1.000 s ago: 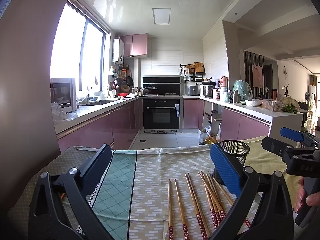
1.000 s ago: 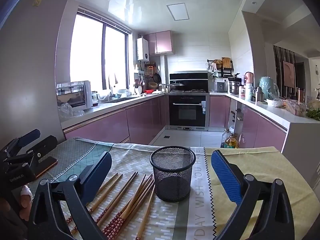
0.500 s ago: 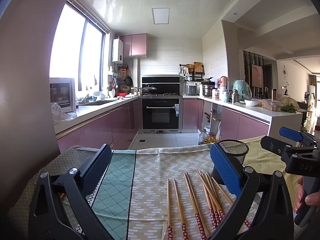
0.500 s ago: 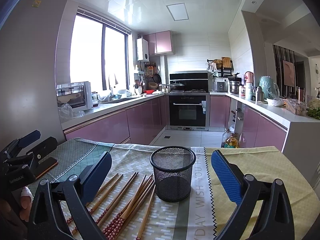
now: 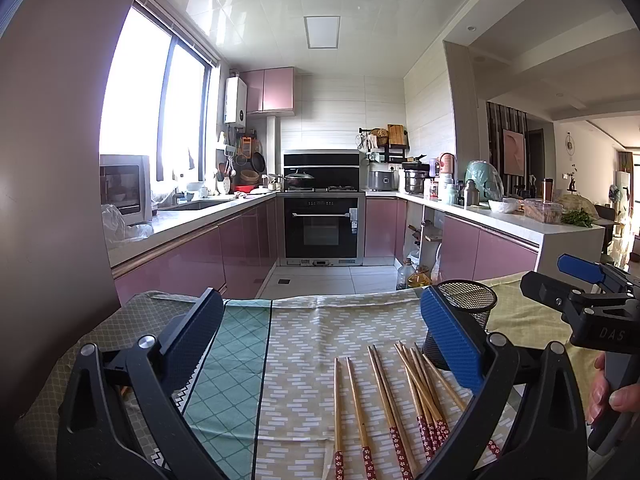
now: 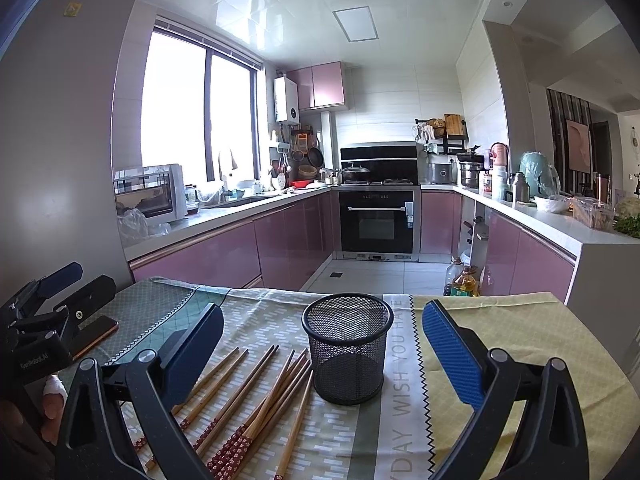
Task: Organize utensils
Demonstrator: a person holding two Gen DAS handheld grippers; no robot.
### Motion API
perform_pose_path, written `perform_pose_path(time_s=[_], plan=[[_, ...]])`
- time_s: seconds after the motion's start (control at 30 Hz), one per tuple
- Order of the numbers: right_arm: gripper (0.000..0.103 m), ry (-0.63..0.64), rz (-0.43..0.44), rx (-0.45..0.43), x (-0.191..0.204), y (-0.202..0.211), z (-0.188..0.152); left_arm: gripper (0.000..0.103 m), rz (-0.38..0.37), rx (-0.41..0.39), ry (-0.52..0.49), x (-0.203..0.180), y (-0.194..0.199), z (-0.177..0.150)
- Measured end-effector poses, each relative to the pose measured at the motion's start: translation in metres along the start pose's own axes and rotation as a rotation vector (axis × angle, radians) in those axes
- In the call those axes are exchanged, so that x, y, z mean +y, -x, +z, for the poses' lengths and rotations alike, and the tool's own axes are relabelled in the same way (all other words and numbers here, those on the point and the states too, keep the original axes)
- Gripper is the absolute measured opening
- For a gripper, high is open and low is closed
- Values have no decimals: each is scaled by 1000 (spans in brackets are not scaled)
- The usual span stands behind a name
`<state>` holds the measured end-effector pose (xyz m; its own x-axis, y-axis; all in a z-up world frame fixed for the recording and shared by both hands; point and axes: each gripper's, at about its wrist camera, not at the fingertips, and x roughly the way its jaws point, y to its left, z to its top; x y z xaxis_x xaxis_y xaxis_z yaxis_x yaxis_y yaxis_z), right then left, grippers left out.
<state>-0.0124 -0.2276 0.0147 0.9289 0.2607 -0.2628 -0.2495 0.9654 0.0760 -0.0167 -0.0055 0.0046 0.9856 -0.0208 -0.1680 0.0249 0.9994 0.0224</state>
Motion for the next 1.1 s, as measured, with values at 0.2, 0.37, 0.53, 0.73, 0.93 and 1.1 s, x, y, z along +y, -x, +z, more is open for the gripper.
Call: perform_pose_path(time_s=[0.2,0.37,0.53,0.73,0.93,1.1], plan=[[96,-1,3,1,0,0,-1,97,-2,0,-1,0,1,0],[96,-2,2,1,0,0,-1,97,-2,2,-2,0,1,0],[96,-7,2,3,-1,0,0,97,-1,0,-1,0,0,0],[96,-10,3,2,-2,0,-1,97,0,0,-1,0,0,0],[96,-10,2,0,-3,0,-2,97,-1,1,-1,0,0,0],[96,-11,3,-1,-3,1,-2,97,0,0,-2,-1,0,0]])
